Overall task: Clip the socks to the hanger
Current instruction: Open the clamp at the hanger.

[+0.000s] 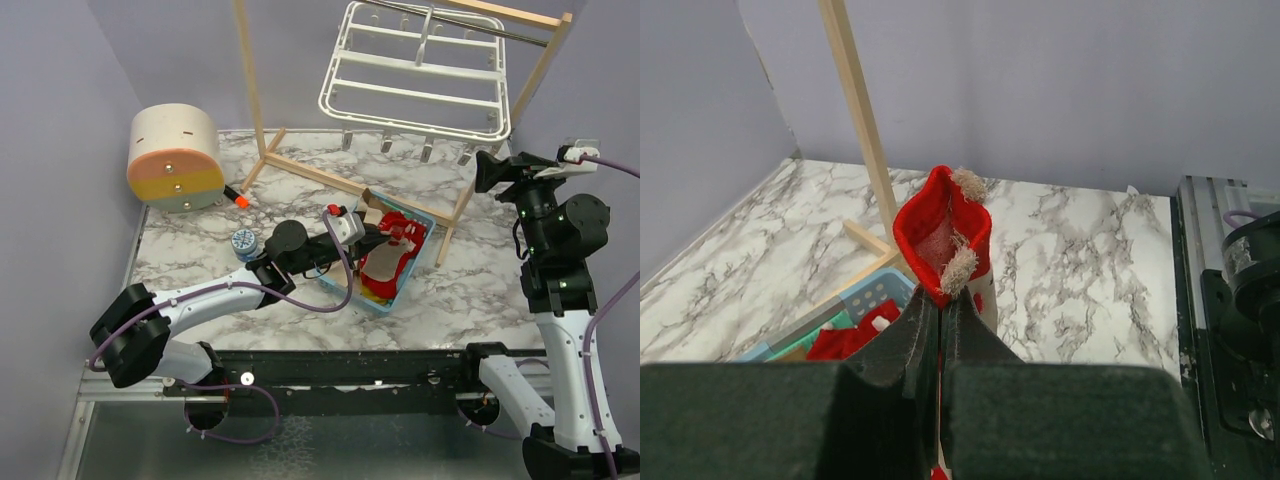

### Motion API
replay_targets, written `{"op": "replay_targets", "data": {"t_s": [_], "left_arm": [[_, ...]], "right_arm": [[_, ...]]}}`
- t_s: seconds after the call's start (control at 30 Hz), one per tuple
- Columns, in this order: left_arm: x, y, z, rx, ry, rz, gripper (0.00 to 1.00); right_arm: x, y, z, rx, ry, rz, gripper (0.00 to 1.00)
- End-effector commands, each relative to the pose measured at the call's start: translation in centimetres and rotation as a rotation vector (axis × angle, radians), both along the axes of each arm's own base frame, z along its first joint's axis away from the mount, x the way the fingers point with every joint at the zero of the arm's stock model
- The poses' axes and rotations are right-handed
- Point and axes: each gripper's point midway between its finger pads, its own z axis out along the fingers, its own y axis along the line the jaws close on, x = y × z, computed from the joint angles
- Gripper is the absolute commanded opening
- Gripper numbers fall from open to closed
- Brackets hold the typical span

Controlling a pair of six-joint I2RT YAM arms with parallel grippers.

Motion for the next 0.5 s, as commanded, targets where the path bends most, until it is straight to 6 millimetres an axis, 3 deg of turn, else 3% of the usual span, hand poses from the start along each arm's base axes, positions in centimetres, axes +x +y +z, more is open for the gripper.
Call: {"op": "replay_targets", "data": {"t_s": [0.0,0.47], "left_arm": [[-0.6,0.3,1.3,-0.029,-0.035,-0.005,0.00],[-0.6,0.3,1.1,-0.025,-0.035,-0.007,0.00]], "right_arm": [[-0.1,0.4,2.6,-0.011,-0.129,0.019,0.85],[1.6,0.7,3.0,-0.042,-0.154,0.032,0.79]]}}
